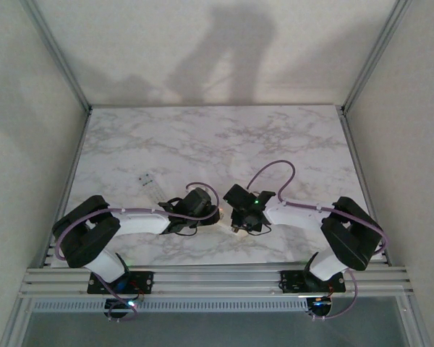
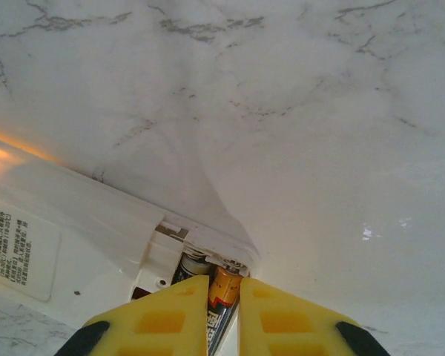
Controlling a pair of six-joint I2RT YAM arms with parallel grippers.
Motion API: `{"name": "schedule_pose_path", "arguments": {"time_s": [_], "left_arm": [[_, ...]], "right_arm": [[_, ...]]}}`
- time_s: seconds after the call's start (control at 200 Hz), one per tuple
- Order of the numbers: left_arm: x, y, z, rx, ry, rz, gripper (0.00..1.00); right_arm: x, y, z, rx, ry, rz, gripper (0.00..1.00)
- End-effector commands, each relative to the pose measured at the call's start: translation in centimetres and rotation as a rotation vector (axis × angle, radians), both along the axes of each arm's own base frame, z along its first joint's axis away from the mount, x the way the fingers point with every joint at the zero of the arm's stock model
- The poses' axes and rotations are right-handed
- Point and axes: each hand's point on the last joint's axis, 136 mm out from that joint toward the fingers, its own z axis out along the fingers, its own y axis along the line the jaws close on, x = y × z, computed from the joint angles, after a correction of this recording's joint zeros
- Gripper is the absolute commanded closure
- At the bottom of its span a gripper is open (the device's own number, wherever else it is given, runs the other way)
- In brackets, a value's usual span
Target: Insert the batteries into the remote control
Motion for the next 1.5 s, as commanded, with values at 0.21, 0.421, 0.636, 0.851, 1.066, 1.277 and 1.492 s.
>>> {"name": "schedule_pose_path", "arguments": {"time_s": [0.21, 0.421, 0.636, 0.851, 1.066, 1.277, 1.492], "left_arm": [[-1.6, -1.2, -0.7, -0.028, 0.043, -0.055, 0.52], [-1.6, -1.3, -0.7, -0.03, 0.042, -0.054, 0.52], [-1.5, -1.4, -0.5, -0.035, 0.038, -0.056, 0.52], [-1.5, -1.2, -0.4, -0.032, 0.035, -0.051, 0.51], [-1.5, -1.2, -0.2, -0.032, 0.029, -0.052, 0.51], [-1.3, -1.1, 0.0, -0.031, 0.021, -0.043, 0.5], [-0.6, -0.5, 2.8, -0.051, -0.048, -0.006, 0.39]], "right_arm": [[-2.5, -2.1, 0.4, -0.089, 0.06, 0.04, 0.77], [-2.0, -2.5, 2.6, -0.075, 0.008, 0.034, 0.74], [-1.6, -1.6, 2.7, -0.049, 0.001, 0.045, 0.78], [-1.0, -0.1, 2.0, -0.025, 0.008, 0.051, 0.85], [-1.1, 0.6, 0.0, -0.035, 0.045, 0.055, 0.88], [-0.9, 0.5, 0.0, -0.047, 0.042, 0.051, 0.89], [-0.8, -1.7, 3.6, -0.045, -0.055, 0.03, 0.84]]}}
